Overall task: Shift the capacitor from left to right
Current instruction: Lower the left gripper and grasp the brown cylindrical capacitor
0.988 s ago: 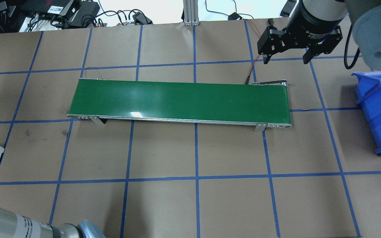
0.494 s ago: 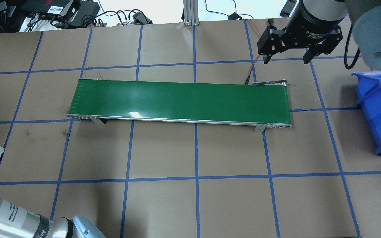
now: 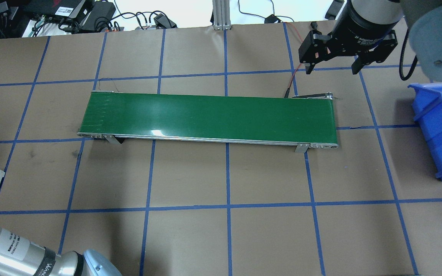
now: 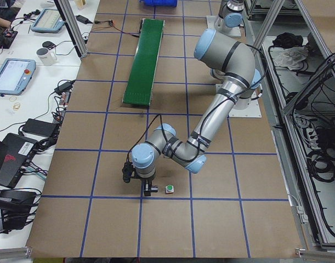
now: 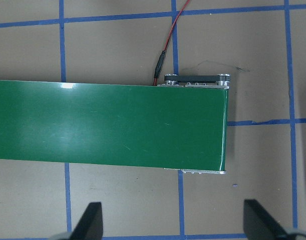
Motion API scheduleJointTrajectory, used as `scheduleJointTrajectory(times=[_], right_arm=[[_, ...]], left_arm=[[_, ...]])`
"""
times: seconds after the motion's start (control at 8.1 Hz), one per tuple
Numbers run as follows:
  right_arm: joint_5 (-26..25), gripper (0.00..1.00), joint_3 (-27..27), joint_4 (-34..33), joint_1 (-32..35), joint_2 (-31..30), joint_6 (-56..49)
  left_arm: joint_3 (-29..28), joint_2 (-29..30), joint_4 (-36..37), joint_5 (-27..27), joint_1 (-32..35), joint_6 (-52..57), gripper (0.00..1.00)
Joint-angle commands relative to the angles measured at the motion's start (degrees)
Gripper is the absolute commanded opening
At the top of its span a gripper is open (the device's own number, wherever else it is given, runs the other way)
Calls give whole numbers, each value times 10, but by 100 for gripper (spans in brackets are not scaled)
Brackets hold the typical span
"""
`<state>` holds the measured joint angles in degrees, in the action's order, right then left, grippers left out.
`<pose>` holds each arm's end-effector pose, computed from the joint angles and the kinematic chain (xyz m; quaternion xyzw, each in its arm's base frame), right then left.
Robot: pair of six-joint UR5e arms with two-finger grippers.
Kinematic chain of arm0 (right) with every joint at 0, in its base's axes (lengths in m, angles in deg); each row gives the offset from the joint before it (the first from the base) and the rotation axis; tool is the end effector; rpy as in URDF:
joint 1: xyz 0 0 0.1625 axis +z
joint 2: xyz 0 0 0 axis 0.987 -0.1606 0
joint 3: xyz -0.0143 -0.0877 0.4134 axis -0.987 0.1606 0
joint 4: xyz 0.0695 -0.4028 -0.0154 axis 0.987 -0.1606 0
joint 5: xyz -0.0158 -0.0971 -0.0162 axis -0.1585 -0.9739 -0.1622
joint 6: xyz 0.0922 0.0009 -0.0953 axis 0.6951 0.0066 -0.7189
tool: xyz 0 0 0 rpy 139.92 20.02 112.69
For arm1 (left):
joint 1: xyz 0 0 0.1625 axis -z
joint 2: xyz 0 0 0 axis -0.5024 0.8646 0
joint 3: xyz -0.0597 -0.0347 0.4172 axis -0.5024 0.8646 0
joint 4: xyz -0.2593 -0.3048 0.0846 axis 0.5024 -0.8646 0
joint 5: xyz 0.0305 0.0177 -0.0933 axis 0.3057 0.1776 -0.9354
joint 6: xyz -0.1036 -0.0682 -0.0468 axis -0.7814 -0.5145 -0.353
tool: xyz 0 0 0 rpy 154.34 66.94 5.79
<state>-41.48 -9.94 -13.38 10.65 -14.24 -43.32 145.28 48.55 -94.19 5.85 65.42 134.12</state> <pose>0.1493 -0.4852 0.4820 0.0186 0.9971 -0.0720 0.0185 0.5140 -0.5185 0.1905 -0.0120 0.9993 0.0064 0.0335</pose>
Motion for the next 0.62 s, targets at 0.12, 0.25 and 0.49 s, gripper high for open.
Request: scheduleJointTrajectory(times=[0.12,0.25,0.49], right_arm=[[-1,100,0,1,0,0,-1],[-1,100,0,0,0,0,-1],[-1,100,0,1,0,0,0]], left_arm=[[-1,19,18,0,-1,48,100],[-1,18,18,0,-1,50,100],[-1,21,18,-6,0,48,100]])
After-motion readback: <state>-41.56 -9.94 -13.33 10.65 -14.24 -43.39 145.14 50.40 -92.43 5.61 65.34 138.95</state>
